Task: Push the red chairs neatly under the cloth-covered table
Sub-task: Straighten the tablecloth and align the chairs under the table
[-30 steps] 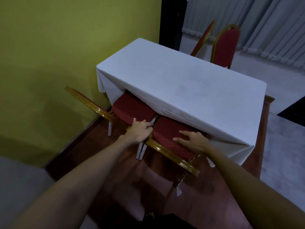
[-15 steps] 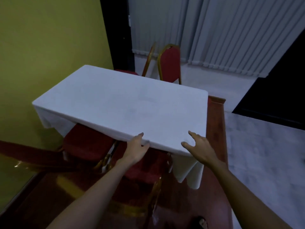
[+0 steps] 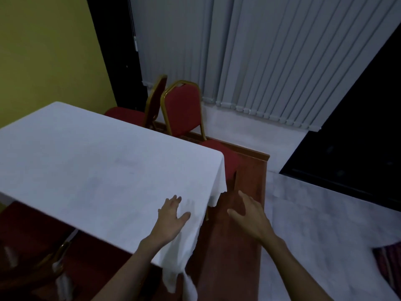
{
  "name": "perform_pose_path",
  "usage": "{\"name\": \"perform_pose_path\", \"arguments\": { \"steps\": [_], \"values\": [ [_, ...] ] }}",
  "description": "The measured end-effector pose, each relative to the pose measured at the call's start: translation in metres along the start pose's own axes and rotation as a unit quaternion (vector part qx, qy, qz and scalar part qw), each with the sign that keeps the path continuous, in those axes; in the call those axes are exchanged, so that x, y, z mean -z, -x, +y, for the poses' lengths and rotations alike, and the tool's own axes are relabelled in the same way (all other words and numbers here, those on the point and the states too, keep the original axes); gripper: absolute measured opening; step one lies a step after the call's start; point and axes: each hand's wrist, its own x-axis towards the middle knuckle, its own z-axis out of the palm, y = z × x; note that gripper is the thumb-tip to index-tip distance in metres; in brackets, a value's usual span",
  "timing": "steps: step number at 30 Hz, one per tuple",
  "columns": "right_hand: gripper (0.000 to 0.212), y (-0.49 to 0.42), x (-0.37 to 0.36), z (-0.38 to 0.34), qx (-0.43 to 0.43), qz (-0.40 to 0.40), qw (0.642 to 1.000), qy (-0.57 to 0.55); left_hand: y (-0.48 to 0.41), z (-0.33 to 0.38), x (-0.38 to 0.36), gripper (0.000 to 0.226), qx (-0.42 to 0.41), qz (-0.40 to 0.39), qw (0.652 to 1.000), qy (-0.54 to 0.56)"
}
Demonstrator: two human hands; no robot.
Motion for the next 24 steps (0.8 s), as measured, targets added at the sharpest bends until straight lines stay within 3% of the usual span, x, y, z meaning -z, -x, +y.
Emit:
{"name": "perform_pose_path", "arguments": {
  "steps": [9,24],
  "values": [
    [0.080,-0.187,0.067,0.057,0.014,-0.030,0.998,0.045,-0.178,0.052,-0.043,0.066,0.029,0.006,0.999,-0.022],
    [0.074,-0.514,0.229,0.112,0.072,-0.057,0.993,0.071,-0.494,0.219,-0.081,0.067,0.030,0.024,0.999,-0.014]
  ]
}}
